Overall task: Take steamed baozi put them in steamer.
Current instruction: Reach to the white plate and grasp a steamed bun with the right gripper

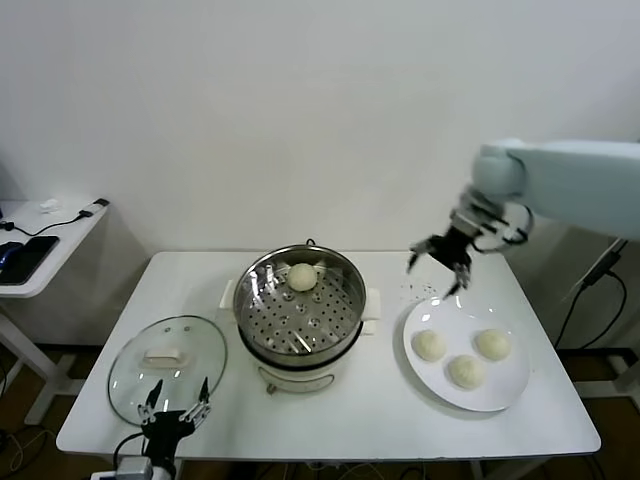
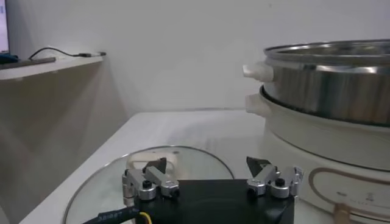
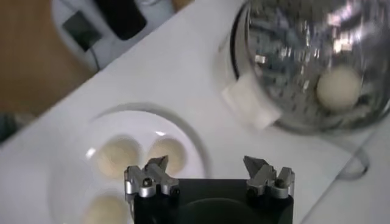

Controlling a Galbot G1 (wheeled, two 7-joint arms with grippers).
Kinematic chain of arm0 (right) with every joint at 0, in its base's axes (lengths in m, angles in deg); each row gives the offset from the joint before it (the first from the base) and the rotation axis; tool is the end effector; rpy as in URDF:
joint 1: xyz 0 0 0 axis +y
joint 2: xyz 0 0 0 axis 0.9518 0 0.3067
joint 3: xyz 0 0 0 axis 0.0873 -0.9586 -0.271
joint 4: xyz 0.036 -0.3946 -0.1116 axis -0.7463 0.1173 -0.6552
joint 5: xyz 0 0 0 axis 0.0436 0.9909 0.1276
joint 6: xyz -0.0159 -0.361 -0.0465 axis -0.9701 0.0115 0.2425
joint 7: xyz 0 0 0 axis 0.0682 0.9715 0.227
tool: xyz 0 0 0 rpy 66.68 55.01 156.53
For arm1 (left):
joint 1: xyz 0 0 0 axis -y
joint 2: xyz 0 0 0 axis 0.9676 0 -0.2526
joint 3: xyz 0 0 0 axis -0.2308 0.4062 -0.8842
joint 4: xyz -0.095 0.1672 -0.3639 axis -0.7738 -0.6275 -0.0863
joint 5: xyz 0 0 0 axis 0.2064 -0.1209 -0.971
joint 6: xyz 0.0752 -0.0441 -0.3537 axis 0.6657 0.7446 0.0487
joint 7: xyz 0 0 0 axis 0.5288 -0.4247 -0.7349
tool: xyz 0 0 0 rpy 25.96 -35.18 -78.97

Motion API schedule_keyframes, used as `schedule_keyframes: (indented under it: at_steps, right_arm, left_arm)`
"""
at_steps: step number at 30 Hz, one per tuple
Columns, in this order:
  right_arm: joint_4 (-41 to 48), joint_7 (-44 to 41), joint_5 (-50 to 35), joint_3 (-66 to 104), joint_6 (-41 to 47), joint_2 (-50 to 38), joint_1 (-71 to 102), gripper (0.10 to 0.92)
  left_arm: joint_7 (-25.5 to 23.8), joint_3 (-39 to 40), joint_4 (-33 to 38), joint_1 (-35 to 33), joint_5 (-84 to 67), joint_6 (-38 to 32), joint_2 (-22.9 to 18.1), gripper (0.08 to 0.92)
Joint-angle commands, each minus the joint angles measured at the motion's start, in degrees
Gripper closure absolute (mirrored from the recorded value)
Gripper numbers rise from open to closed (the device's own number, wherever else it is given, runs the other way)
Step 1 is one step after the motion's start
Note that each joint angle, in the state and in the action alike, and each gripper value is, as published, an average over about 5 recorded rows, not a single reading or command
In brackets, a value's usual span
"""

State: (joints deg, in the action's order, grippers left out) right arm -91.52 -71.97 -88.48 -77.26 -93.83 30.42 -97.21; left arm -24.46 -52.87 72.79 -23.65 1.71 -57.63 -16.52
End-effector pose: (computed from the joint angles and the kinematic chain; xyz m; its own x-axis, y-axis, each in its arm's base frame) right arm 0.5687 -0.1649 -0.0503 -0.0487 -0.2149 0.9754 -0.8915 -0.4309 -0.1394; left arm 0.0995 0.0708 -0.4113 -0.9473 -0.1064 0.3022 -0.0935 0.9940 0.0568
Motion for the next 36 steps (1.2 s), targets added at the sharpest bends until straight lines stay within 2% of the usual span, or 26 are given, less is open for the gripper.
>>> schedule_keyframes:
  at_steps: [1, 14, 24, 36]
  right_arm:
    - [-8.86, 7.45, -5.25, 0.32, 28.05, -9.07, 6.91, 0.203]
    - [3.44, 11.21, -0.38, 17.42, 31.3, -2.15, 28.46, 0.203]
    - [9.33, 11.72, 1.0, 21.4, 31.18, 1.41, 32.59, 0.203]
    - [10.77, 10.6, 1.52, 21.53, 30.83, 2.99, 32.75, 0.231]
  left_arm:
    - [-0.03, -0.03, 0.02, -0.1, 0.03, 0.06, -0.02, 0.177]
    - [0.02, -0.48, -0.35, -0.72, 0.48, -0.24, 0.23, 0.177]
    - [0.01, -0.63, -1.0, -0.28, 0.51, -0.27, 0.33, 0.177]
    - [0.04, -0.49, -1.45, 0.05, 0.51, -0.37, 0.3, 0.177]
